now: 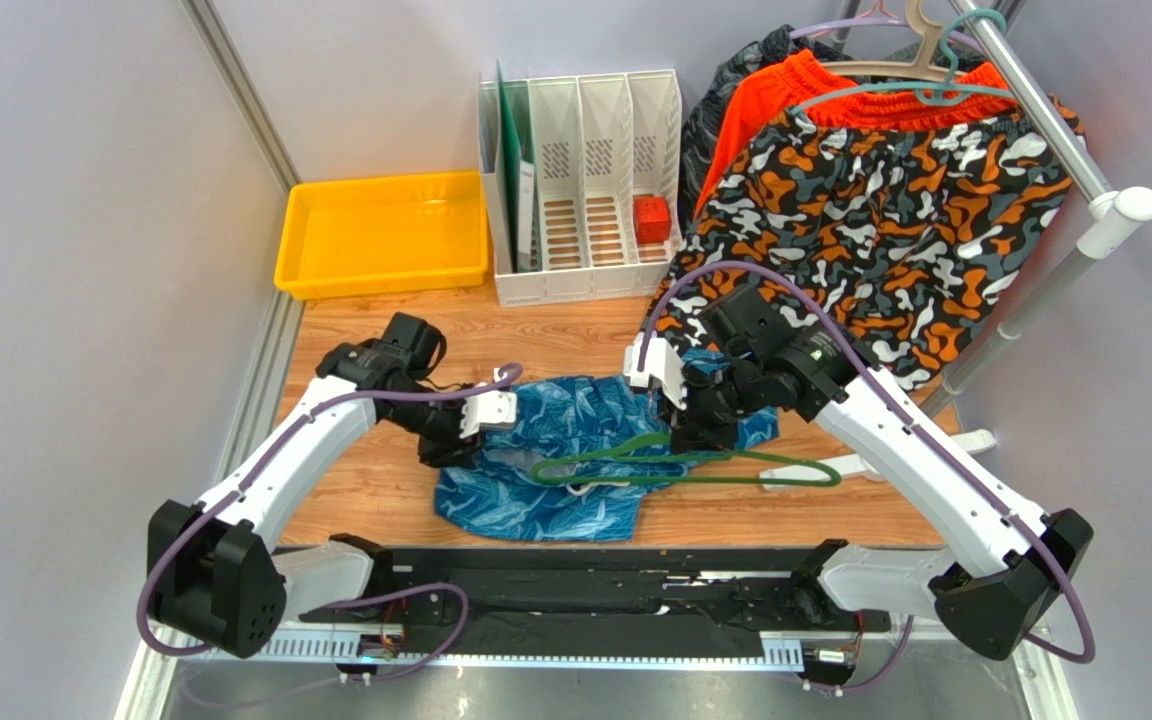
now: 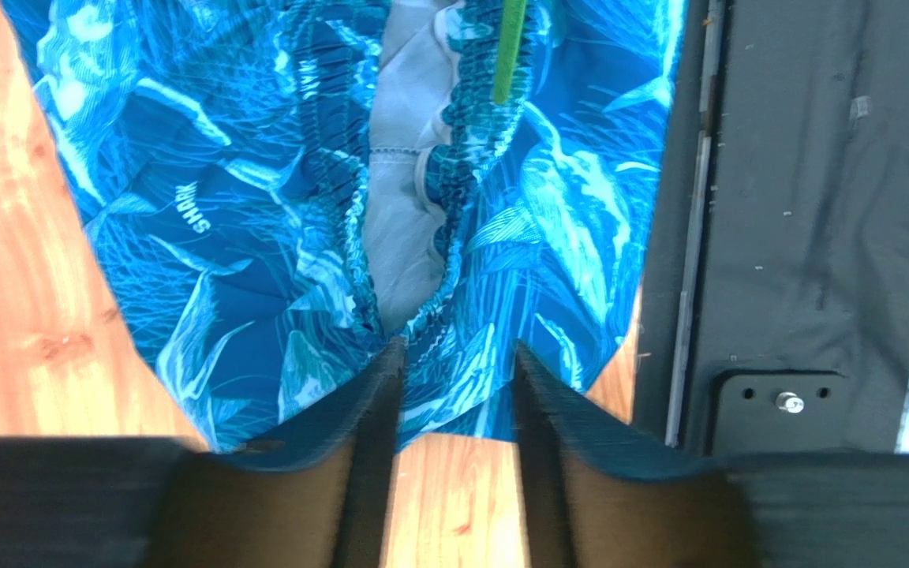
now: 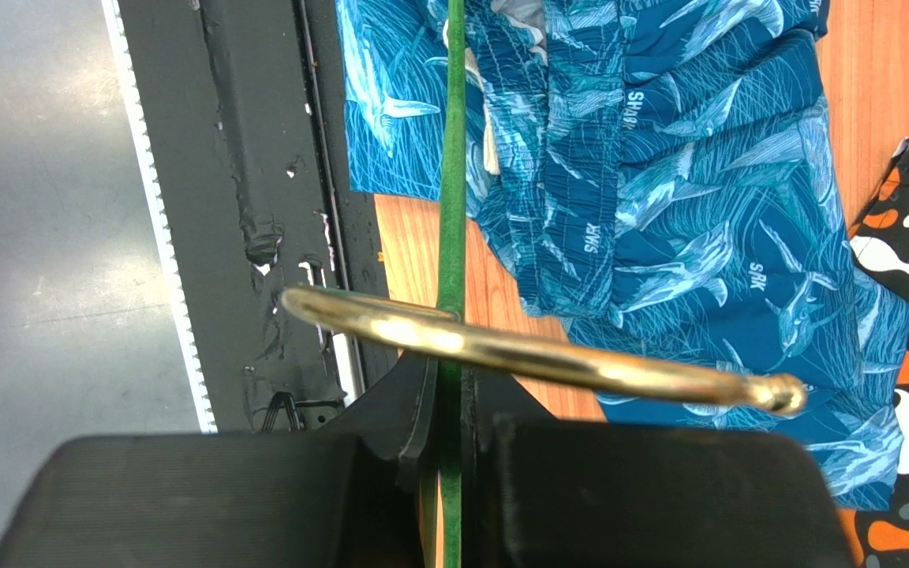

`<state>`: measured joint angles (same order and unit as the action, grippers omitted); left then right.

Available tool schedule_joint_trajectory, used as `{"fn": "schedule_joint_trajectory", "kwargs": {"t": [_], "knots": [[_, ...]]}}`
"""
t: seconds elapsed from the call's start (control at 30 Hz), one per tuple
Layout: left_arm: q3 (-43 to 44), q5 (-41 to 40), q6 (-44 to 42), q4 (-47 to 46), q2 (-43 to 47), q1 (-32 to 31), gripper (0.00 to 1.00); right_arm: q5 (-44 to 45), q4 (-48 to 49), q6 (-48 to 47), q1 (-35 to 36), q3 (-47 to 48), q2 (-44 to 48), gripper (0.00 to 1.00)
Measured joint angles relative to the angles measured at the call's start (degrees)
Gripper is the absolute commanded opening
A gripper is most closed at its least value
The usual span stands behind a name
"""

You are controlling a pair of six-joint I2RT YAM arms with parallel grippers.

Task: Place the shorts on the hanger

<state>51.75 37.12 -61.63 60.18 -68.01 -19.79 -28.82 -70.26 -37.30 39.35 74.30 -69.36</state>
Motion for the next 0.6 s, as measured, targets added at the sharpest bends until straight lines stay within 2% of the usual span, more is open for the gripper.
{"fn": "schedule_joint_trajectory", "kwargs": {"t": [0.17, 0.23, 0.6], "knots": [[-2.5, -3.2, 1.4, -4.0, 0.6, 0.0, 0.55, 0.1, 1.1, 0.0, 0.3, 0.0, -1.2, 0.00], [-2.6, -3.4, 1.9, -5.3, -0.1, 0.0, 0.60, 0.1, 1.2, 0.0, 0.3, 0.0, -1.2, 0.00], [-2.6, -5.3, 3.4, -9.7, -2.3, -0.4, 0.57, 0.3, 1.6, 0.0, 0.4, 0.0, -1.5, 0.00]]}}
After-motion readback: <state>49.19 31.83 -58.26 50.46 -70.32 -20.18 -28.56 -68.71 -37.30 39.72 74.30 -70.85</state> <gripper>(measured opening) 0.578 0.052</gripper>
